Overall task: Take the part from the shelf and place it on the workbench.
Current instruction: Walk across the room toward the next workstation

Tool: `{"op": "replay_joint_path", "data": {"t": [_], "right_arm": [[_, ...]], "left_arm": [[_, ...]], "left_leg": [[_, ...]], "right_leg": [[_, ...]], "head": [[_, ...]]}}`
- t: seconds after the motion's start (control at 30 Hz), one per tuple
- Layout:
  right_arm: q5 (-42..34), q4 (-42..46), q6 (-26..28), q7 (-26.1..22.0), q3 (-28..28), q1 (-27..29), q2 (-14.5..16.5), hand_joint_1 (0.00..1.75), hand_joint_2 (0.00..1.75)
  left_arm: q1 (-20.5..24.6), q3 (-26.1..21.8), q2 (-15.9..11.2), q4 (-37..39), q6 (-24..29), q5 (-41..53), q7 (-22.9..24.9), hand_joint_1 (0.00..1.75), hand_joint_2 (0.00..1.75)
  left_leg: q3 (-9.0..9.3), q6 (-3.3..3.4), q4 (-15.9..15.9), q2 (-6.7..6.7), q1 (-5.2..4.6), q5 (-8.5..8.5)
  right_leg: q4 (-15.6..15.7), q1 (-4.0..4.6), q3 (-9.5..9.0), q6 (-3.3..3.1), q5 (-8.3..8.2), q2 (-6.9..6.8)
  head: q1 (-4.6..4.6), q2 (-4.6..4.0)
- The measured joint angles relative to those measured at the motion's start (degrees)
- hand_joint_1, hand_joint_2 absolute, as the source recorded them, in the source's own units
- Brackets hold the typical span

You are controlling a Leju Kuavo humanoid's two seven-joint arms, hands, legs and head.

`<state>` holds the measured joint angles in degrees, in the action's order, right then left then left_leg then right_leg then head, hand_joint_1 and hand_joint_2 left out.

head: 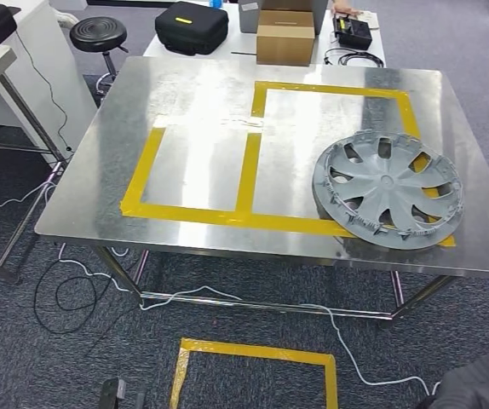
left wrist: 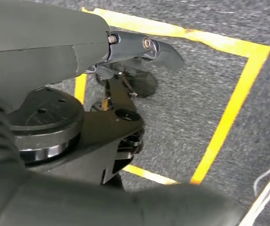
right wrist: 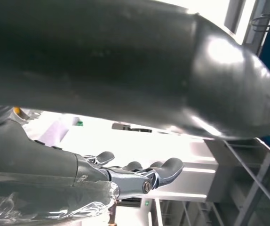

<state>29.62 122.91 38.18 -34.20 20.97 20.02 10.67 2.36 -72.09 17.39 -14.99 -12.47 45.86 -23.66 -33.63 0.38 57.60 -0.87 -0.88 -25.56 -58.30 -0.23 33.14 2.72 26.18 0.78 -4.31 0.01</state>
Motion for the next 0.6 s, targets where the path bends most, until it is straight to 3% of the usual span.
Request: {"op": "replay_joint_path", "data": {"t": [0.33,0.47,0.53,0.6], "right_arm": [[-0.25,-1.44,0.0,1.28,-0.01,-0.88,0.0,0.0,0.0],[-0.24,-1.76,0.0,1.39,-0.01,-1.03,-0.02,0.0,0.0],[-0.23,-1.87,0.0,1.43,-0.03,-1.11,-0.07,0.0,0.0],[-0.23,-2.07,0.0,1.49,-0.05,-1.17,-0.11,0.0,0.0]], "left_arm": [[-0.11,-0.93,0.01,-0.19,-0.33,0.12,1.36,0.0,0.0],[-0.09,-1.01,0.06,-0.2,-0.33,0.28,1.35,0.0,1.75],[-0.08,-1.04,0.11,-0.2,-0.18,0.38,1.25,0.0,1.75],[-0.06,-1.04,0.11,-0.2,0.41,0.62,0.88,0.0,1.75]], "left_leg": [[0.02,0.57,0.04,0.0,-0.46,-0.3],[0.52,1.28,-0.69,0.13,-0.16,0.17],[0.92,1.53,-1.13,0.27,0.12,0.55],[0.91,1.58,-1.16,0.35,0.11,0.55]], "right_leg": [[0.19,-0.49,-0.1,0.56,-0.01,0.01],[-0.05,-0.42,-0.25,1.18,0.64,-0.04],[-4.57,-0.35,1.47,1.32,3.77,-0.14],[-12.3,-0.34,4.77,1.37,7.77,-0.18]], "head": [[-0.02,0.01],[0.04,0.0],[0.31,0.0],[0.5,0.0]]}}
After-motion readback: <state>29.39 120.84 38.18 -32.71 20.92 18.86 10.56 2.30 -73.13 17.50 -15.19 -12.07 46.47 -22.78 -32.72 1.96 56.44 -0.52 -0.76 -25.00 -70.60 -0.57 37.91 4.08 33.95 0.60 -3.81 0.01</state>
